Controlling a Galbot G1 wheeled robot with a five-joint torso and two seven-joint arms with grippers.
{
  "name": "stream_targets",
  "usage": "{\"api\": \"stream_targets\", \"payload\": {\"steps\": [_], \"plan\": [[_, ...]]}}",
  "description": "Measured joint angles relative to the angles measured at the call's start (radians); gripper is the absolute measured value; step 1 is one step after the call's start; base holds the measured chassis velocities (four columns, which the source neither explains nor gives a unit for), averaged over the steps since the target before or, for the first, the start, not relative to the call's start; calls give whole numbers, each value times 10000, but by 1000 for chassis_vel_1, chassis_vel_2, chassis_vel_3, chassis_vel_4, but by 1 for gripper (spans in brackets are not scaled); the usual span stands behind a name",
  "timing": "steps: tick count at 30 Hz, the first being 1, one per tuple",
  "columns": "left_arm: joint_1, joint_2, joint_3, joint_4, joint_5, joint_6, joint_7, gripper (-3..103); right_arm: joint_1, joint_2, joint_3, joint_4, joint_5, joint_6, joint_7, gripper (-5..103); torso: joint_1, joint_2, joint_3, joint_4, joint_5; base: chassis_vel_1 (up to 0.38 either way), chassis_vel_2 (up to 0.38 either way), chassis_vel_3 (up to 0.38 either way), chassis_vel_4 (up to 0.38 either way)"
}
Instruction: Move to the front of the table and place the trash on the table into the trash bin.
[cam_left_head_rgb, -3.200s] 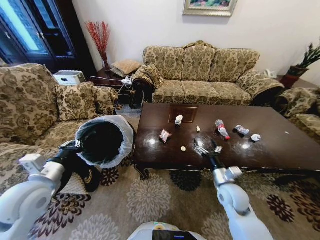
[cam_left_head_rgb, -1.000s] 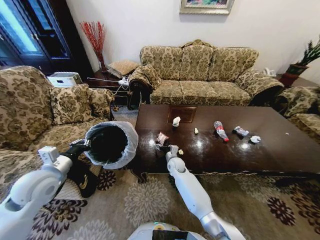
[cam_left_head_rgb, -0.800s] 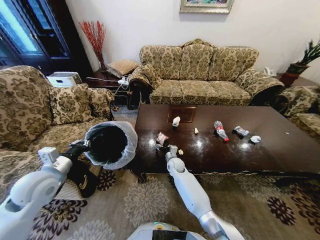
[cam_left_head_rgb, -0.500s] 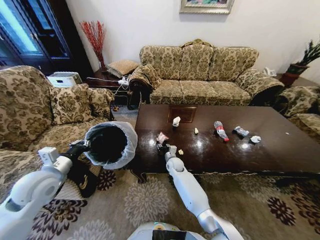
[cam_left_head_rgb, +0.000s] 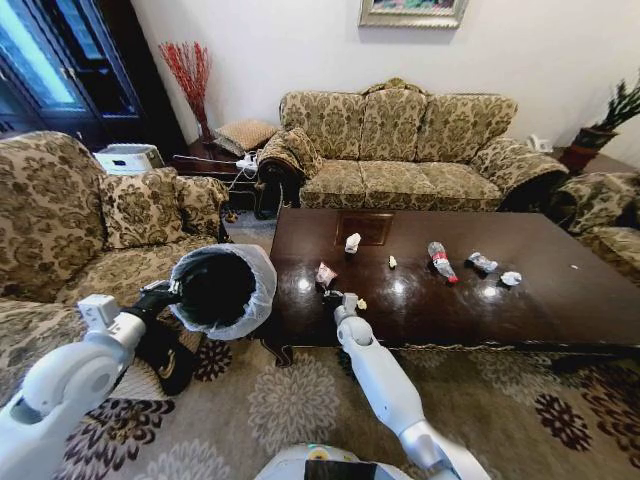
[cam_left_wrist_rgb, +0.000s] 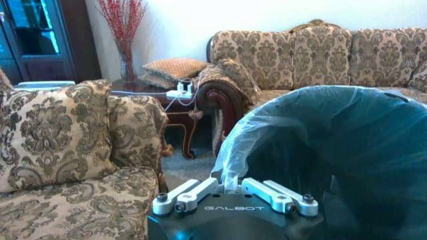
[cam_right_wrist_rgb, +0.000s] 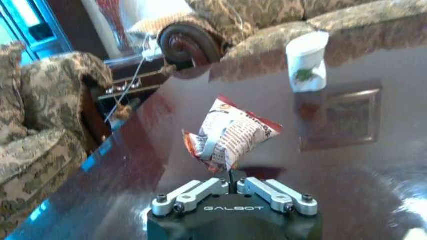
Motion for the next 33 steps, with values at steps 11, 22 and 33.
{"api": "stream_targets", "payload": {"steps": [11,22,33], "plan": [[-144,1435,-103,123,-3279,992,-1537,0,-1438,-1290,552,3281,175,2196,-1888,0,0,0,0,-4,0,0,0,0,0],[-76,2680,-52,-329,-4981,1732,-2604,0,-2043,-2777,-479,7604,430,3535,-5355,0,-1,0,0,-2,1,0,0,0,0],[219,2742,-52,-972,-5067,1836,-2844,0,-1998,-3299,-1805,7814,176,3388,-5994,0,-1,0,0,-1,1,0,0,0,0]]}}
